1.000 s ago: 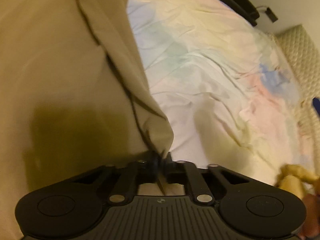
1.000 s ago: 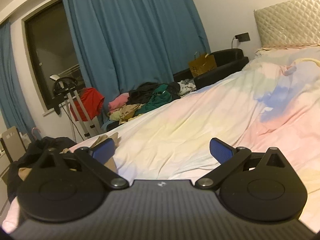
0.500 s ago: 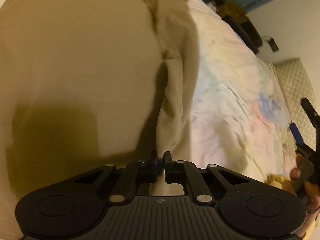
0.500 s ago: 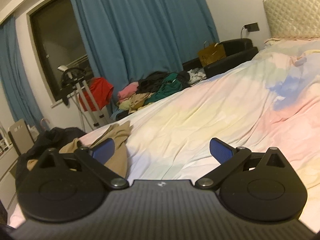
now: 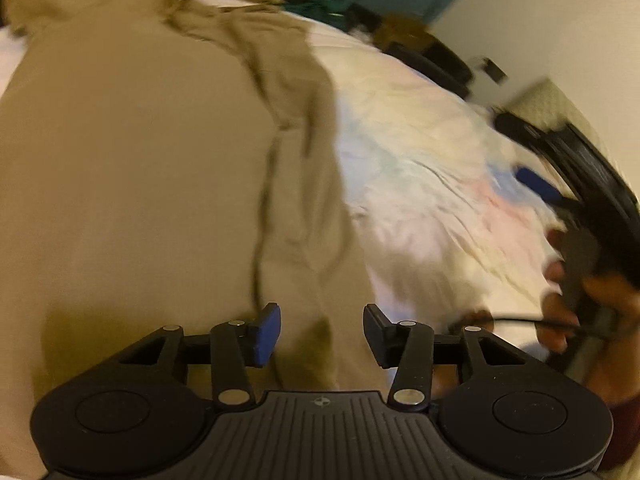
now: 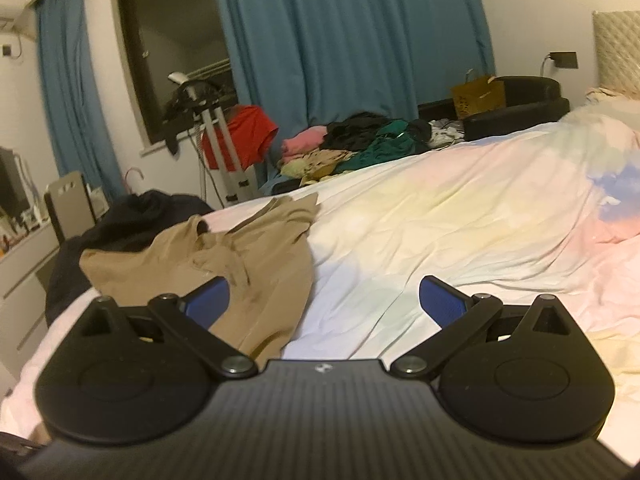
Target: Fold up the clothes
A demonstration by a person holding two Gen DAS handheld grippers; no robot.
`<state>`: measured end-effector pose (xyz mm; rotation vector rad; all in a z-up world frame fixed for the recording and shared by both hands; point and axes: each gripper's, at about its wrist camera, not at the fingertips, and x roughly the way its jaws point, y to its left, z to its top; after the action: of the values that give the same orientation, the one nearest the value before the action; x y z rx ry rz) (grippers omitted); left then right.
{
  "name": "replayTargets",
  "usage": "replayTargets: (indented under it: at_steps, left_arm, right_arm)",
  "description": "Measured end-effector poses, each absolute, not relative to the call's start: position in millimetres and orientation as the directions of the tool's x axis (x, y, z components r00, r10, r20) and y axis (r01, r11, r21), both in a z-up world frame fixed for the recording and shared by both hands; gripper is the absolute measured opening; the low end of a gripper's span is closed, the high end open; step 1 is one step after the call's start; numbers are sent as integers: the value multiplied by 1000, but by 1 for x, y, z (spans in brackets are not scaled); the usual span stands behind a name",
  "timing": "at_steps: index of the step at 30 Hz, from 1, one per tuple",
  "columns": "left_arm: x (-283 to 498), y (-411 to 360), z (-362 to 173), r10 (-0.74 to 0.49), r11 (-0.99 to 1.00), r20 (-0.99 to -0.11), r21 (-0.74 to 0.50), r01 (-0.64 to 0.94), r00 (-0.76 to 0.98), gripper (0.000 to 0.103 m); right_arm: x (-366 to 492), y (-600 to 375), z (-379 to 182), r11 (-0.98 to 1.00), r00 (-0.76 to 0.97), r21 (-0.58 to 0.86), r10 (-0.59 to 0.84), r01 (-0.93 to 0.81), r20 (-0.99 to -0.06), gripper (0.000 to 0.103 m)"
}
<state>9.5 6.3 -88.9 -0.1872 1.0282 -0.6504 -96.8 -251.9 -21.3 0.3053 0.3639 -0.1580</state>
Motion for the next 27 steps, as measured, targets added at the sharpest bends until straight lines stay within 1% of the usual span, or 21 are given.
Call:
replayTargets:
  at_steps: [4, 7, 8, 9, 10, 11, 13, 14, 17, 19, 20, 22, 23, 24, 25, 27]
  left_arm:
    - [0, -12, -99, -518, 821, -774, -328, 468, 365, 52]
    - [-5, -25, -111, -449, 840, -808, -238, 487, 380, 43]
    - [-6, -29, -114, -428, 845, -818, -211, 491, 386, 37]
    - [-7, -26, -114, -428, 853, -816, -222, 473, 389, 27]
    - [-8, -22, -114, -429, 859, -814, -234, 455, 392, 20]
    - [-9, -19, -114, -429, 865, -812, -245, 437, 395, 10]
    - [-9, -8, -113, -447, 873, -801, -293, 390, 399, 8]
    - [-10, -2, -111, -461, 874, -792, -326, 361, 401, 7]
    - [-13, 14, -109, -508, 859, -759, -411, 307, 406, 7]
    - [-15, 23, -109, -529, 848, -739, -449, 280, 417, 7]
    - [-15, 25, -109, -530, 848, -733, -459, 266, 426, 7]
    - [-16, 30, -108, -531, 847, -723, -472, 246, 441, 7]
    - [-17, 33, -108, -531, 846, -720, -476, 239, 447, 7]
    - [-18, 35, -108, -531, 846, -716, -480, 232, 454, 7]
    - [-18, 33, -109, -530, 846, -713, -483, 226, 459, 7]
    - [-19, 38, -111, -531, 844, -709, -496, 207, 464, 7]
  right_arm:
    - [-96, -244, -22, 950, 919, 243, -90, 195, -383, 103]
    - [-96, -240, -23, 954, 917, 231, -90, 192, -389, 103]
    - [-96, -240, -24, 954, 917, 232, -88, 189, -389, 103]
    - [-96, -239, -24, 954, 919, 237, -80, 182, -386, 103]
    - [-96, -240, -24, 954, 924, 252, -60, 164, -378, 103]
    - [-96, -241, -24, 949, 933, 288, -15, 127, -360, 103]
    - [-92, -243, -20, 933, 942, 358, 78, 47, -327, 103]
    - [-83, -240, -16, 930, 938, 367, 109, 21, -330, 103]
    - [-37, -229, -7, 917, 902, 394, 225, -67, -370, 103]
    - [3, -222, -9, 895, 856, 430, 314, -121, -411, 102]
    - [25, -218, -13, 884, 827, 446, 351, -139, -438, 100]
    - [71, -207, -24, 888, 786, 439, 364, -132, -499, 96]
    - [94, -200, -33, 902, 772, 413, 347, -121, -533, 92]
    - [116, -192, -42, 922, 759, 371, 318, -108, -569, 79]
    - [134, -186, -50, 942, 748, 324, 280, -92, -601, 72]
    - [169, -171, -70, 973, 724, 218, 203, -74, -659, 70]
